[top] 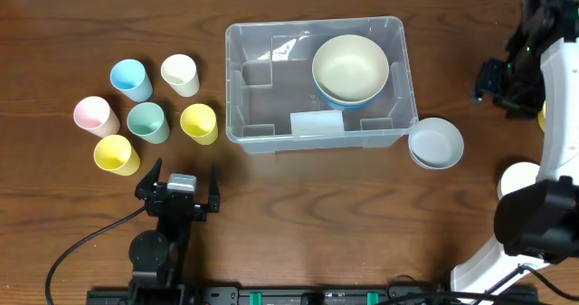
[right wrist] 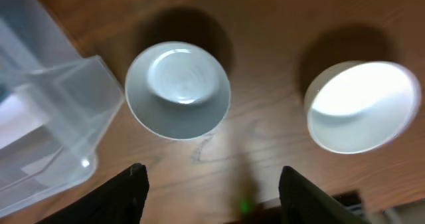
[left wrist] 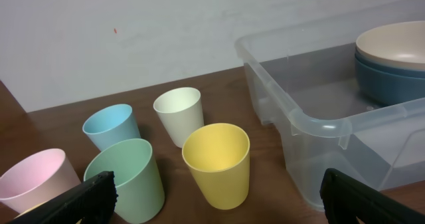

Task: Pack container
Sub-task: 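Move the right gripper to the grey bowl and grasp its rim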

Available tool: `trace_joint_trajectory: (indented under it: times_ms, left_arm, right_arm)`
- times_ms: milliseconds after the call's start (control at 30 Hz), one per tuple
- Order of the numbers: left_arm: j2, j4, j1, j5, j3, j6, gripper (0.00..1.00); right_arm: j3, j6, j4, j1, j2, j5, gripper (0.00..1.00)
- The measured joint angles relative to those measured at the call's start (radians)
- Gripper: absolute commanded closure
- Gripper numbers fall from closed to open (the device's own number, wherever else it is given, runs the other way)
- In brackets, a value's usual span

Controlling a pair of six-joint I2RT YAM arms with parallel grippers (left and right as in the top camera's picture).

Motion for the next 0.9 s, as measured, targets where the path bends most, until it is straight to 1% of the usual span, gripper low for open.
trace_joint_trajectory:
  times_ms: [200,567,900]
  left_arm:
    - [0.000,0.000,0.000,0.000,0.000,0.000,0.02]
    - [0.000,0.000,0.000,0.000,0.000,0.000,0.02]
    - [0.000,0.000,0.000,0.000,0.000,0.000,0.02]
  right_arm:
    - [-0.185,-0.001,0.120,-0.002,0.000,-0.070,0.35]
    - [-0.505,0.000,0.380,-0.003,0.000,-0.098,0.34]
    - [-0.622,0.002,0.547,-0.029,0.000,-0.094,0.34]
